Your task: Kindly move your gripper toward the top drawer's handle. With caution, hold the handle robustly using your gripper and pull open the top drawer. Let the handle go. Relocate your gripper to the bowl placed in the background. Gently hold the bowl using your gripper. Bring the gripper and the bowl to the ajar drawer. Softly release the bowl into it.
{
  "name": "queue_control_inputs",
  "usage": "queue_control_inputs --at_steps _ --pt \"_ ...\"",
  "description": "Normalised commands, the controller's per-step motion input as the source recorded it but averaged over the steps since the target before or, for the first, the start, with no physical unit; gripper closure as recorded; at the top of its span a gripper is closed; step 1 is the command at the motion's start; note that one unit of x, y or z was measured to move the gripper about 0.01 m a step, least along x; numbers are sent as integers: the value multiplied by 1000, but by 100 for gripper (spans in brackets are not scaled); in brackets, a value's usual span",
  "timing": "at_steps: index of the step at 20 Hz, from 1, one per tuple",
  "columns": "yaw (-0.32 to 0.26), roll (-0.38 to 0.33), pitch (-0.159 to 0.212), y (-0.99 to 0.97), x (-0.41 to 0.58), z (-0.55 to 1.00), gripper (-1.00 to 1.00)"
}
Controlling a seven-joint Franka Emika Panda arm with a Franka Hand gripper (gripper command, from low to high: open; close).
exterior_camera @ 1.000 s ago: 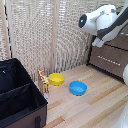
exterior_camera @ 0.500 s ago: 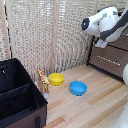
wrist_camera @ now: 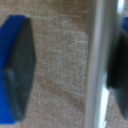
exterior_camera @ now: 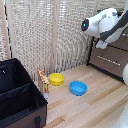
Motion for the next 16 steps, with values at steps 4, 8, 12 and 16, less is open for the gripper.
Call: queue_control_inputs --at_steps 4,8,12,16 --pt "3 93 0 251 250 69 100" --pt "1 94 0 841 269 0 100" --pt "0 141 8 834 323 0 100" --pt "0 148 13 847 227 0 100"
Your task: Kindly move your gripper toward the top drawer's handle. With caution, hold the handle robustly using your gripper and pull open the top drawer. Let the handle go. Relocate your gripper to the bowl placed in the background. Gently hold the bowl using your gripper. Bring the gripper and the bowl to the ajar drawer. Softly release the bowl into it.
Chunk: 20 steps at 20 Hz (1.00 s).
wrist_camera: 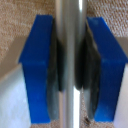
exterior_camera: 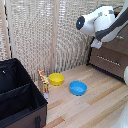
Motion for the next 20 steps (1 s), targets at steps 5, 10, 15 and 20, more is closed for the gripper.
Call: queue_control_inputs --at_steps 5,10,15,20 --pt "0 96 2 895 143 -1 100" --pt "6 81 10 713 74 -1 100" --pt "1 -1 16 46 148 -7 -100" --pt "30 1 28 193 142 -8 -100"
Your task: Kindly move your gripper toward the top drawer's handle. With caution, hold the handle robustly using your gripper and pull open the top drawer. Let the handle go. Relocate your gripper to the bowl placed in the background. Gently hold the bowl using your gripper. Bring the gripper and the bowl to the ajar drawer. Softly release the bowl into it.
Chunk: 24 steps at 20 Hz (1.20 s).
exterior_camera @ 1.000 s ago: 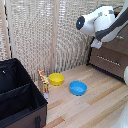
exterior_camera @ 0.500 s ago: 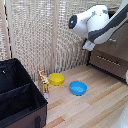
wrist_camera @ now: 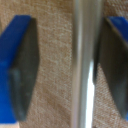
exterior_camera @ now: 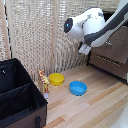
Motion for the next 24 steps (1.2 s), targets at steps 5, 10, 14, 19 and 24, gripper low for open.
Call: queue_control_inputs --at_steps 5,10,14,19,24 --pt "9 71 30 605 131 -1 -100" --pt "-6 114 10 688 102 37 -100" --pt "-160 303 46 305 142 83 -100" --pt "-258 313 42 111 79 95 -100" --pt "-259 316 43 111 81 89 -100"
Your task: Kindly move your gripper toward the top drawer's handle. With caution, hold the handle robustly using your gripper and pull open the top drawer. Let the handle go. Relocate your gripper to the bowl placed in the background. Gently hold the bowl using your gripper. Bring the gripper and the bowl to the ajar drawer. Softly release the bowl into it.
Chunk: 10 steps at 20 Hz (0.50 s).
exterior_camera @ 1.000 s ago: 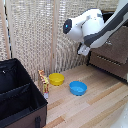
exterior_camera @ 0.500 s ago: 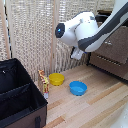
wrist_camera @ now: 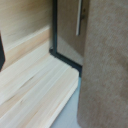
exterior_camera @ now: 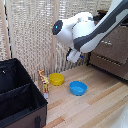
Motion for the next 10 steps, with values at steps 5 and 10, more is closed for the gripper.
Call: queue_control_inputs --at_steps 5,10 --pt "-262 317 45 109 80 82 -100" --pt "-255 314 44 114 131 69 -100"
